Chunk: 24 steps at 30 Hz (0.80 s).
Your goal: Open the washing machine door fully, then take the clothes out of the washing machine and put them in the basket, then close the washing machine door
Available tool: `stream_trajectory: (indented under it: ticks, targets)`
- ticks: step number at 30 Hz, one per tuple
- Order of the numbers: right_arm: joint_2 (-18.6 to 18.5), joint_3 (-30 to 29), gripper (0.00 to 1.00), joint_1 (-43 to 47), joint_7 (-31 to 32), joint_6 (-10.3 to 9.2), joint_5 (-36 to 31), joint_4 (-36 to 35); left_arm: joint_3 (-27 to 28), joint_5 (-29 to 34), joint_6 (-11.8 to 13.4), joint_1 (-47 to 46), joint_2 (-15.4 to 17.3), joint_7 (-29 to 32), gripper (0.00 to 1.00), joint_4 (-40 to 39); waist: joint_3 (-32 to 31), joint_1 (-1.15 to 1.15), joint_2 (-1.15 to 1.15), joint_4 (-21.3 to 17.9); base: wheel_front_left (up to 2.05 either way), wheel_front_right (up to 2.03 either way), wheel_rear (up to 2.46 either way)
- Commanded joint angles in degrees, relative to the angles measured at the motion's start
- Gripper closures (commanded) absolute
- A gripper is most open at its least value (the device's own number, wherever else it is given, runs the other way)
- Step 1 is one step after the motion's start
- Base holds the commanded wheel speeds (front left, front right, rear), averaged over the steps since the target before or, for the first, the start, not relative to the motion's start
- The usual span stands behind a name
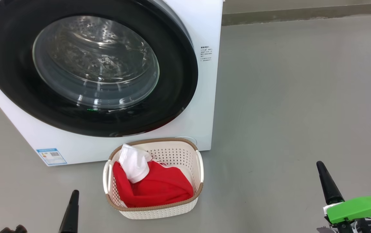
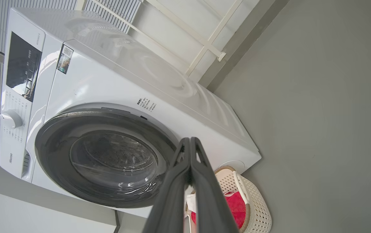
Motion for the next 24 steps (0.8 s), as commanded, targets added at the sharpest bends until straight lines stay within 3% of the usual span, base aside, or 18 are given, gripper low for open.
stream_trajectory:
  ticks: [1,24]
  targets:
    - [-0.47,0.41,1.0,-3.38,0.6,-0.03,1.97,-1.32,1.08,-2.0,-0.27,-2.67,0.92,0.47,1.0,-0.94,0.06,0.0,0.0,0.08,0.0,0.0,0.0]
    - [0.11,-1.0,1.0,-4.62,4.49,-0.04,16.02,-1.14,1.13,-17.83,-0.35,-5.17,1.07,4.35,1.0,0.87,0.77,0.0,0.0,1.01,0.0,0.0,0.0]
